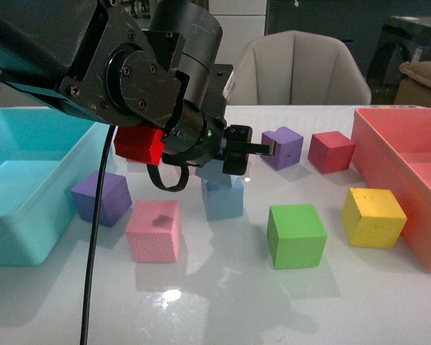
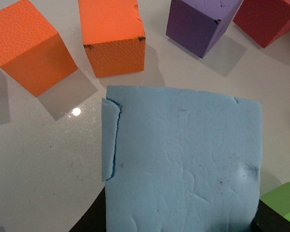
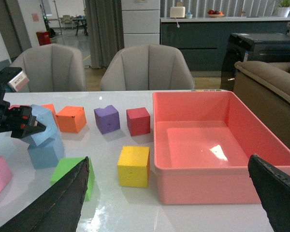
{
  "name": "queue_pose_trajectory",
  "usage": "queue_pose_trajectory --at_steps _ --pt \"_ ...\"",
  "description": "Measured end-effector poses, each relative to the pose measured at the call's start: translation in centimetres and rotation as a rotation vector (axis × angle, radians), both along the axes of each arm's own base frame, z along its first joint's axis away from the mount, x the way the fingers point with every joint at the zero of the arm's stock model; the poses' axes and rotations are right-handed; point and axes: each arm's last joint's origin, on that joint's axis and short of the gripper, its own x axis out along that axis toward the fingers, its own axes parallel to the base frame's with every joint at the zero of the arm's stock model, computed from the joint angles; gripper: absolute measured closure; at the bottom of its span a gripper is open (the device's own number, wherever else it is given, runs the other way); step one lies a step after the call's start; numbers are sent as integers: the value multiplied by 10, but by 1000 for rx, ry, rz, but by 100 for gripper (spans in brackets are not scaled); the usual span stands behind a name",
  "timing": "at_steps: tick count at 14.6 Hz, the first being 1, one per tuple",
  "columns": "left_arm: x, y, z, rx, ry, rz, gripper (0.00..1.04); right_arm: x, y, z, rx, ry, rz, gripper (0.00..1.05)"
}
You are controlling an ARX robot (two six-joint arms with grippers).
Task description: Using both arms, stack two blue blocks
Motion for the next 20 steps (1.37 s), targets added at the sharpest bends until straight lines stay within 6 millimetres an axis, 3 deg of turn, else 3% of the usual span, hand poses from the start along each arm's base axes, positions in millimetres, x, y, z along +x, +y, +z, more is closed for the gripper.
queue_pose_trajectory --at_steps 8,10,14,15,19,20 --pt "5 -9 -12 24 7 6 64 0 0 0 0 0 0 6" --pt "4 -15 -11 26 -7 -11 40 0 0 0 0 0 0 6" --pt "4 -17 -10 41 -27 -19 9 0 0 0 0 0 0 6" --pt "4 -17 -10 46 -30 -23 5 0 0 0 0 0 0 6" --pt "5 -11 -1 58 -67 -5 7 0 0 0 0 0 0 6" --pt "3 -7 19 55 -126 7 7 0 0 0 0 0 0 6"
